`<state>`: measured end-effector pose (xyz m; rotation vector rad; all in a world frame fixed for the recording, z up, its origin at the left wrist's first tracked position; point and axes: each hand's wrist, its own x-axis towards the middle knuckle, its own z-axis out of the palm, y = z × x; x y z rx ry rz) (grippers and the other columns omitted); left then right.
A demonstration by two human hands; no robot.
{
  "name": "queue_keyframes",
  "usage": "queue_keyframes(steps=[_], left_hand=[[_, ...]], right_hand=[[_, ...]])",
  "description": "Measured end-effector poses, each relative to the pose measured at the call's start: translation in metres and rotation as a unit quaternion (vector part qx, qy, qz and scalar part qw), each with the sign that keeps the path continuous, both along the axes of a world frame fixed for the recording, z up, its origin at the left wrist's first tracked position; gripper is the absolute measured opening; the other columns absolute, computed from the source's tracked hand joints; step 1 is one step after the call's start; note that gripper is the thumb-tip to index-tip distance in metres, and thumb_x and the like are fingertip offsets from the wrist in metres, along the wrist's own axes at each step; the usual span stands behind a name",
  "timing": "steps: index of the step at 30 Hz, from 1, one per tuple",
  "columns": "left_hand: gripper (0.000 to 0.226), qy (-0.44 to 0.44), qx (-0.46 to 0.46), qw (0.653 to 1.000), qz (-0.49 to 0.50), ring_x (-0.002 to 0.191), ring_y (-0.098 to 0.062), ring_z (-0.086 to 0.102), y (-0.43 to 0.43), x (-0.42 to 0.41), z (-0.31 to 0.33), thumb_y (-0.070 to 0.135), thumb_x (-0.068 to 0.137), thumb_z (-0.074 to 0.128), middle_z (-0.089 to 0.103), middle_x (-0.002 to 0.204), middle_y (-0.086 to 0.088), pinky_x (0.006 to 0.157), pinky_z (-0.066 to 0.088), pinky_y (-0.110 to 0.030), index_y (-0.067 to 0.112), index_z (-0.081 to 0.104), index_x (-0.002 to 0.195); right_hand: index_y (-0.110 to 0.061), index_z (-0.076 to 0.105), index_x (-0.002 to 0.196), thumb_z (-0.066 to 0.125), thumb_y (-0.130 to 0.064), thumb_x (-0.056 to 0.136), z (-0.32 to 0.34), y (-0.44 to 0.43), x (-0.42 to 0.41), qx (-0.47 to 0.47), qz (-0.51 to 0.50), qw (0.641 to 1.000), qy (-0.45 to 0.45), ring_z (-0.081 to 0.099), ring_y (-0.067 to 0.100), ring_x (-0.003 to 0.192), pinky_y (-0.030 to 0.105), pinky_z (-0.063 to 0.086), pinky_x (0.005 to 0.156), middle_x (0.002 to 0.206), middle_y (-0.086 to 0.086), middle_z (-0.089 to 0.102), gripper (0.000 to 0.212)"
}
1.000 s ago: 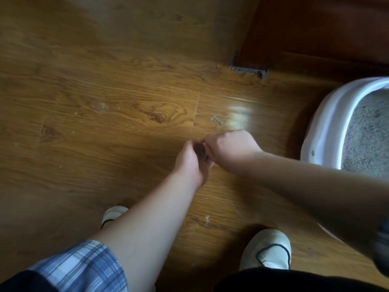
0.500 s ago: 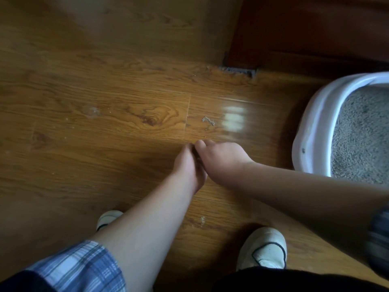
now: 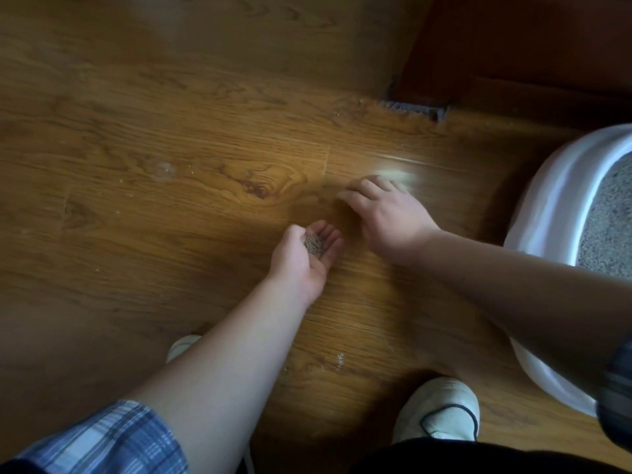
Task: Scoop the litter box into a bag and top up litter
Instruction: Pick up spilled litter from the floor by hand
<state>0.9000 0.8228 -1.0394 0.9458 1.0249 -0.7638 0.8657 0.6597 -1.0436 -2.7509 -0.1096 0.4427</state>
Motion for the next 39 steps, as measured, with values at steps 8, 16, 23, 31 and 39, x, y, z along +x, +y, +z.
queue_keyframes(steps=[8, 16, 23, 31, 39], left_hand=[[0.028, -0.013, 0.000, 1.000, 0.005, 0.077, -0.023, 0.067, 0.003, 0.003, 0.006, 0.011, 0.095, 0.040, 0.067, 0.079, -0.012, 0.075, 0.060, -0.032, 0.001, 0.064, 0.085], [0.028, -0.007, -0.003, 1.000, 0.002, 0.076, -0.023, 0.069, -0.003, 0.002, 0.008, 0.009, 0.093, 0.040, 0.067, 0.082, -0.013, 0.072, 0.061, -0.032, 0.000, 0.065, 0.086], [0.030, -0.014, -0.008, 1.000, -0.002, 0.076, -0.023, 0.068, -0.006, 0.001, 0.012, 0.011, 0.096, 0.038, 0.067, 0.080, -0.013, 0.074, 0.061, -0.032, 0.000, 0.064, 0.087], [0.029, -0.009, -0.016, 1.000, -0.001, 0.076, -0.024, 0.068, -0.005, -0.002, 0.010, 0.010, 0.095, 0.038, 0.067, 0.080, -0.013, 0.072, 0.061, -0.032, 0.000, 0.064, 0.086], [0.030, -0.007, -0.014, 1.000, -0.005, 0.076, -0.024, 0.068, -0.009, -0.001, 0.009, 0.010, 0.094, 0.038, 0.066, 0.079, -0.013, 0.071, 0.061, -0.032, 0.000, 0.065, 0.085]], right_hand=[[-0.012, 0.027, 0.157, 0.034, -0.019, 0.098, -0.018, -0.007, 0.002, 0.012, 0.044, 0.998, 0.045, 0.017, 0.023, 0.153, 0.040, 0.017, 0.125, 0.165, 0.005, 0.021, 0.060], [-0.009, 0.040, 0.150, 0.040, -0.015, 0.099, -0.019, -0.013, -0.013, 0.008, 0.029, 0.999, 0.020, 0.032, 0.029, 0.145, 0.046, 0.045, 0.107, 0.156, 0.009, 0.037, 0.051], [-0.004, 0.057, 0.136, 0.050, -0.001, 0.093, -0.018, -0.017, -0.013, 0.040, 0.020, 0.998, -0.033, 0.048, 0.034, 0.129, 0.044, 0.048, 0.103, 0.139, 0.014, 0.054, 0.043], [-0.012, 0.064, 0.128, 0.053, 0.005, 0.092, -0.010, -0.034, -0.011, 0.160, -0.212, 0.963, -0.044, 0.055, 0.020, 0.119, 0.019, 0.037, 0.103, 0.126, 0.005, 0.058, 0.042], [-0.013, 0.065, 0.126, 0.065, -0.002, 0.087, -0.021, -0.027, 0.009, 0.118, -0.080, 0.990, -0.020, 0.051, 0.030, 0.116, 0.043, 0.044, 0.104, 0.124, 0.009, 0.059, 0.040]])
